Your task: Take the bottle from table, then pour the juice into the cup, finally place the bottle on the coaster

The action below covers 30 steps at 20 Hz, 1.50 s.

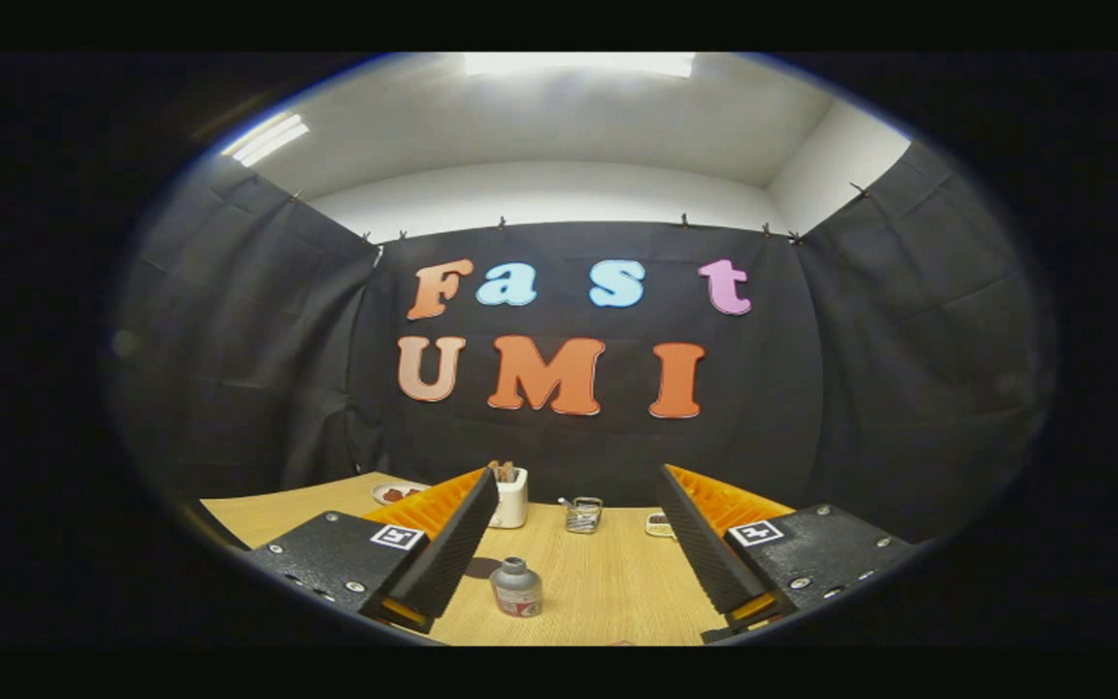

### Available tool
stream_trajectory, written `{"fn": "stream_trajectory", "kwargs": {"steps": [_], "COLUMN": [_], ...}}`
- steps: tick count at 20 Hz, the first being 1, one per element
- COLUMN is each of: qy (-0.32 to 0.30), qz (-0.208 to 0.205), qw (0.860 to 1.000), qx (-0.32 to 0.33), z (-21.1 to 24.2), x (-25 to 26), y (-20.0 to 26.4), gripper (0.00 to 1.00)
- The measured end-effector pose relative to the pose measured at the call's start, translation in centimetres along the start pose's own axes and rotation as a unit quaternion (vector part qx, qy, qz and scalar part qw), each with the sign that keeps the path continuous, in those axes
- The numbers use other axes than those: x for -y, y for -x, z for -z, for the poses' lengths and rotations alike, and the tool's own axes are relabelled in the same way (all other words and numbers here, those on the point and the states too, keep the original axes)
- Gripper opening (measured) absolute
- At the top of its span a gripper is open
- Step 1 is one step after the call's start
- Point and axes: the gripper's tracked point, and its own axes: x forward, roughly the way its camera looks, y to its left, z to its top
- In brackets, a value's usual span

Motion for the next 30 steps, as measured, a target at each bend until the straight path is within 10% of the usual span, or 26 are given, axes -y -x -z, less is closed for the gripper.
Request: {"fn": "stream_trajectory", "kwargs": {"steps": [30], "qy": [-0.033], "qz": [-0.010], "qw": [0.999], "qx": [-0.041], "z": [5.6], "x": [-0.6], "y": [-2.0], "gripper": [0.98]}}
